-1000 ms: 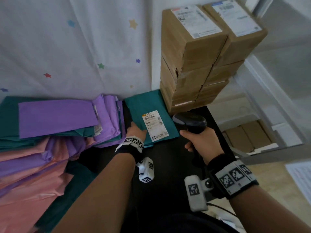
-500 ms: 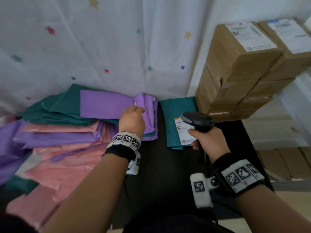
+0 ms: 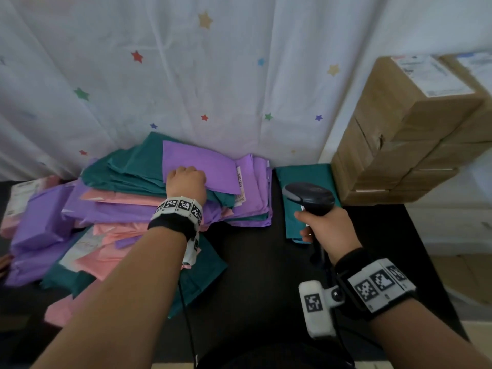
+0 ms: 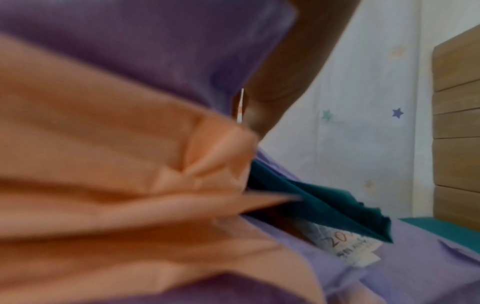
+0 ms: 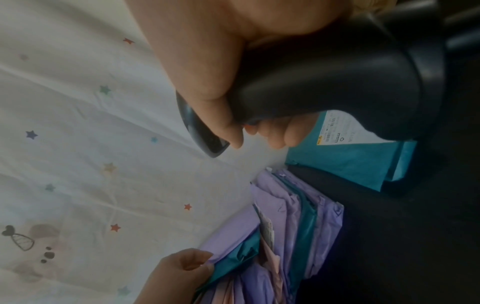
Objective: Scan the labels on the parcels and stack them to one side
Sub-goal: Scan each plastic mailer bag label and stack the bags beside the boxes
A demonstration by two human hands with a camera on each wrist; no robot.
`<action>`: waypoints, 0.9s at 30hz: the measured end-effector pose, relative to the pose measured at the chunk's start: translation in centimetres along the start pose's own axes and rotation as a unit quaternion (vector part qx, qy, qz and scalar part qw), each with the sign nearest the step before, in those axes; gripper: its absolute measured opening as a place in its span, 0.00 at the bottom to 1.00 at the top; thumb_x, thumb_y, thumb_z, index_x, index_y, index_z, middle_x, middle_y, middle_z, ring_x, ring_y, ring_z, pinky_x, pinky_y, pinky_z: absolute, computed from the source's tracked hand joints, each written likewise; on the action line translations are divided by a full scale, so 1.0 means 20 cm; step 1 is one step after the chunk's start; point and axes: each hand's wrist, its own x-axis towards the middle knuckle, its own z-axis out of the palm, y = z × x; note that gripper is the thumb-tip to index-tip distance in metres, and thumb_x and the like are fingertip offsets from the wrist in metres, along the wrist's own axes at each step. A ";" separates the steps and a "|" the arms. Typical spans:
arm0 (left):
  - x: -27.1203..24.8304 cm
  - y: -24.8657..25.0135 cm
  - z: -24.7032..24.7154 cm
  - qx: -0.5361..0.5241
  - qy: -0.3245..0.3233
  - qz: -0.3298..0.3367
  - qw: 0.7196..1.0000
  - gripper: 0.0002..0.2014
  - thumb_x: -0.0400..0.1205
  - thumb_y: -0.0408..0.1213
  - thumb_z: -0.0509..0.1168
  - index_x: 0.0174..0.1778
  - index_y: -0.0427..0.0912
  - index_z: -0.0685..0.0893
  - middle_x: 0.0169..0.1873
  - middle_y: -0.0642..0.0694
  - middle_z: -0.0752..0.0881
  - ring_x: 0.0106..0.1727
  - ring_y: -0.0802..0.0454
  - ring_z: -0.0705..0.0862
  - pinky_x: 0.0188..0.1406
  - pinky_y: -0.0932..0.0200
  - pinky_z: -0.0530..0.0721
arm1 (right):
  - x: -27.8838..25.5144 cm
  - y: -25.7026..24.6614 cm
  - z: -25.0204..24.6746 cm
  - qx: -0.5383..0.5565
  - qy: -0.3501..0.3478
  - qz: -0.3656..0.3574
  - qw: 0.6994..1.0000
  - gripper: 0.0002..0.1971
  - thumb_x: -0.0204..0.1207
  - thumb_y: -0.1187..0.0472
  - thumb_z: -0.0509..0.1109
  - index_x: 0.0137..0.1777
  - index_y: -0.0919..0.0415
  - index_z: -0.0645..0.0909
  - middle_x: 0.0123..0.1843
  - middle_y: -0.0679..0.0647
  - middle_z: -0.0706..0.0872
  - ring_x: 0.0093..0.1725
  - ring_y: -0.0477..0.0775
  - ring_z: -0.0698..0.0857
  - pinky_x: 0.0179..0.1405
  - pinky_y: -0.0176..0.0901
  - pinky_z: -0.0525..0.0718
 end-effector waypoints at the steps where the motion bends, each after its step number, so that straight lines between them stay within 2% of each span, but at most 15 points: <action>1: 0.00 0.00 0.00 -0.005 0.016 -0.004 1.000 0.16 0.78 0.29 0.59 0.59 0.43 0.84 0.56 0.42 0.84 0.61 0.40 0.78 0.62 0.48 0.72 | 0.00 0.00 0.00 0.002 0.002 -0.001 1.000 0.05 0.72 0.65 0.78 0.46 0.61 0.86 0.30 0.55 0.87 0.27 0.49 0.85 0.25 0.39 0.83; 6: -0.01 0.03 -0.09 -0.096 0.133 -0.019 0.986 0.12 0.81 0.28 0.57 0.55 0.39 0.82 0.47 0.38 0.87 0.50 0.38 0.83 0.52 0.48 0.74 | -0.03 0.00 -0.04 0.004 0.004 -0.005 1.000 0.09 0.74 0.63 0.78 0.52 0.58 0.84 0.38 0.57 0.89 0.31 0.49 0.87 0.29 0.41 0.84; 8: -0.02 0.07 -0.17 -0.151 0.191 -0.015 0.970 0.10 0.83 0.29 0.58 0.54 0.37 0.83 0.44 0.36 0.87 0.47 0.36 0.83 0.47 0.47 0.71 | -0.05 -0.01 -0.06 0.007 0.011 -0.010 1.000 0.09 0.73 0.62 0.78 0.52 0.57 0.84 0.39 0.59 0.90 0.32 0.50 0.88 0.30 0.42 0.86; 11: -0.08 0.17 -0.30 -0.269 0.258 -0.021 0.928 0.10 0.84 0.33 0.59 0.56 0.37 0.84 0.44 0.34 0.87 0.46 0.34 0.83 0.44 0.48 0.73 | -0.07 -0.02 -0.08 0.029 0.022 -0.028 0.999 0.09 0.73 0.61 0.80 0.51 0.58 0.85 0.40 0.63 0.90 0.30 0.51 0.87 0.34 0.45 0.89; 13: -0.11 0.24 -0.36 -0.374 0.257 -0.045 0.890 0.10 0.85 0.36 0.59 0.58 0.40 0.83 0.47 0.37 0.88 0.48 0.37 0.84 0.43 0.53 0.74 | -0.08 -0.02 -0.11 0.048 0.028 -0.037 0.998 0.09 0.73 0.60 0.80 0.51 0.60 0.86 0.41 0.64 0.91 0.31 0.52 0.87 0.35 0.46 0.88; 15: -0.13 0.31 -0.39 -0.474 0.221 -0.078 0.849 0.12 0.85 0.38 0.60 0.62 0.42 0.82 0.52 0.43 0.88 0.53 0.43 0.84 0.46 0.60 0.74 | -0.08 -0.03 -0.14 0.068 0.039 -0.044 0.996 0.09 0.73 0.59 0.81 0.49 0.60 0.87 0.40 0.62 0.91 0.32 0.52 0.88 0.35 0.46 0.89; 17: -0.16 0.36 -0.40 -0.536 0.191 -0.097 0.816 0.13 0.85 0.37 0.60 0.63 0.41 0.82 0.52 0.47 0.86 0.53 0.48 0.83 0.45 0.68 0.71 | -0.08 -0.02 -0.18 0.081 0.052 -0.054 0.994 0.08 0.72 0.59 0.81 0.47 0.60 0.87 0.37 0.57 0.91 0.29 0.49 0.88 0.33 0.45 0.90; 18: -0.17 0.39 -0.39 -0.554 0.176 -0.098 0.808 0.13 0.85 0.37 0.59 0.63 0.39 0.82 0.49 0.48 0.85 0.51 0.50 0.82 0.41 0.71 0.69 | -0.08 -0.02 -0.20 0.087 0.059 -0.059 0.993 0.08 0.72 0.59 0.81 0.47 0.60 0.87 0.35 0.55 0.91 0.28 0.47 0.88 0.31 0.43 0.90; 21: -0.21 0.46 -0.36 -0.566 0.123 -0.089 0.810 0.13 0.86 0.37 0.58 0.62 0.38 0.83 0.48 0.45 0.85 0.46 0.51 0.80 0.40 0.66 0.70 | -0.06 -0.01 -0.28 0.094 0.078 -0.069 0.990 0.10 0.72 0.59 0.81 0.50 0.63 0.88 0.31 0.51 0.90 0.27 0.44 0.87 0.29 0.38 0.88; 24: -0.24 0.52 -0.32 -0.567 0.090 -0.069 0.816 0.13 0.86 0.37 0.57 0.59 0.37 0.84 0.45 0.44 0.85 0.47 0.44 0.82 0.41 0.62 0.72 | -0.06 0.00 -0.34 0.087 0.091 -0.088 0.988 0.10 0.71 0.59 0.81 0.50 0.62 0.88 0.31 0.50 0.90 0.29 0.44 0.88 0.37 0.46 0.91; 25: -0.26 0.54 -0.32 -0.556 0.083 -0.056 0.825 0.13 0.86 0.37 0.57 0.58 0.37 0.84 0.45 0.43 0.85 0.47 0.44 0.82 0.41 0.61 0.72 | -0.06 -0.01 -0.36 0.076 0.095 -0.097 0.988 0.08 0.71 0.60 0.81 0.48 0.60 0.88 0.32 0.51 0.91 0.31 0.44 0.88 0.41 0.50 0.92; 27: -0.29 0.58 -0.31 -0.500 0.065 -0.003 0.863 0.12 0.86 0.37 0.57 0.57 0.40 0.84 0.45 0.43 0.85 0.46 0.45 0.82 0.41 0.61 0.71 | -0.07 -0.03 -0.39 0.045 0.101 -0.120 0.987 0.05 0.70 0.61 0.81 0.43 0.57 0.88 0.35 0.52 0.91 0.37 0.47 0.90 0.47 0.56 0.91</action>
